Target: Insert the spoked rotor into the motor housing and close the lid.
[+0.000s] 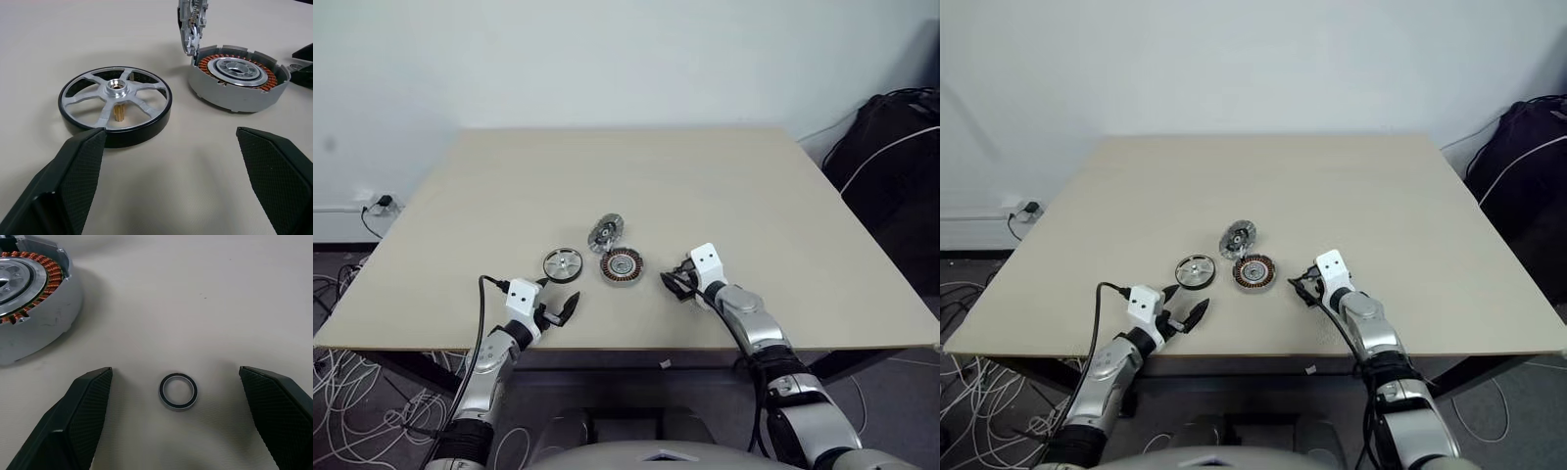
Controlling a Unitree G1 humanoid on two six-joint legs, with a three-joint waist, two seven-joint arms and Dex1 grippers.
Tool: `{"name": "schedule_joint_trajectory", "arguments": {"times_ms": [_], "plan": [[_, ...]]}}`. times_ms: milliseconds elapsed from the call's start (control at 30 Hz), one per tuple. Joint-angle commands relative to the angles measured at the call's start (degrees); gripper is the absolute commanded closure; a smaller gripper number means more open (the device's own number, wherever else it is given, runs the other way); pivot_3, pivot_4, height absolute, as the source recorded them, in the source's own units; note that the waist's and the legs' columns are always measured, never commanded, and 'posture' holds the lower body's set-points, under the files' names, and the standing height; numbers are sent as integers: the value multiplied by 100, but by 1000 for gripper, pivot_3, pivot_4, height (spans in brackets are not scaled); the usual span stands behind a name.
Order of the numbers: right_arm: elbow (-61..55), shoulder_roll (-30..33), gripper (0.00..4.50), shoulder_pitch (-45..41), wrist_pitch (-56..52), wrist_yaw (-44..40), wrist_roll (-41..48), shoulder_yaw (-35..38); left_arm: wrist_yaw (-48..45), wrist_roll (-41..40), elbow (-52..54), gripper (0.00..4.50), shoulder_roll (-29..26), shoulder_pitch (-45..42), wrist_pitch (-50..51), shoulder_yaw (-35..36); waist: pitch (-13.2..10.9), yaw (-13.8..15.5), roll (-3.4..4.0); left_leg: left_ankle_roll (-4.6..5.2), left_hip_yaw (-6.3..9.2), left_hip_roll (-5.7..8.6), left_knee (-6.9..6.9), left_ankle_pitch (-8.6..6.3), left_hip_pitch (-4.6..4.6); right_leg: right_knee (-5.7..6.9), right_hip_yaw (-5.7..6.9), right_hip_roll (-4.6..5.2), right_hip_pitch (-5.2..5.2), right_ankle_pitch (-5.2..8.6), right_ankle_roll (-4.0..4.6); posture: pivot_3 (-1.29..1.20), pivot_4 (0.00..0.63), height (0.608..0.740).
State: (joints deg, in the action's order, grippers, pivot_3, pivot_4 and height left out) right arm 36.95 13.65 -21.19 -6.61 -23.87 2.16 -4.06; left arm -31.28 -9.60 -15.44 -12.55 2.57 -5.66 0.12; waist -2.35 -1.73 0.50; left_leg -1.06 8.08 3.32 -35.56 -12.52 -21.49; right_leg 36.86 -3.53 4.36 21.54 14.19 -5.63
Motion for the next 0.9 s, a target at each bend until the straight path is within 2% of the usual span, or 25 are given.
{"name": "schedule_joint_trajectory", "arguments": {"times_ms": [33, 100, 200, 533, 700, 900], "plan": [[186, -11, 26, -161, 160, 20, 6, 117, 6, -45, 173, 0, 2, -72, -64, 21, 0, -11, 0, 0, 0, 0, 0, 0, 4, 0, 0, 0, -2, 0, 0, 0, 0, 740], [302, -20, 26, -177, 221, 23, -5, 104, 1, -47, 176, 0, 0, -71, -63, 20, 0, -23, 0, 0, 0, 0, 0, 0, 14, 0, 0, 0, -4, 0, 0, 0, 0, 740], [373, -37, 587, -187, 258, 25, 2, 106, 0, -45, 178, 0, -6, -69, -69, 23, 0, -35, 1, 0, 0, 0, 0, 0, 30, 0, 0, 0, -13, 1, 0, 0, 0, 740], [226, -85, 3751, -102, 235, -3, 20, 116, -7, -37, 168, 0, -19, -73, -80, 24, 2, -18, 3, 0, 3, 2, 0, 0, 34, 0, -1, 1, -17, 0, -1, 0, 0, 740], [-63, -87, 3799, 1, 161, -31, 40, 99, -21, -39, 168, 0, -22, -79, -75, 18, 2, -15, 3, 0, 3, 2, 2, 0, 33, -1, -2, 1, -14, 1, 0, 0, 0, 740], [-1361, -145, 3799, 137, -249, -232, 117, -80, -29, -45, 169, 0, -26, -84, -55, 14, 2, -54, 7, 0, 1, 1, 6, 0, 6, 3, -5, 1, -4, 1, 1, 0, 0, 740]]}}
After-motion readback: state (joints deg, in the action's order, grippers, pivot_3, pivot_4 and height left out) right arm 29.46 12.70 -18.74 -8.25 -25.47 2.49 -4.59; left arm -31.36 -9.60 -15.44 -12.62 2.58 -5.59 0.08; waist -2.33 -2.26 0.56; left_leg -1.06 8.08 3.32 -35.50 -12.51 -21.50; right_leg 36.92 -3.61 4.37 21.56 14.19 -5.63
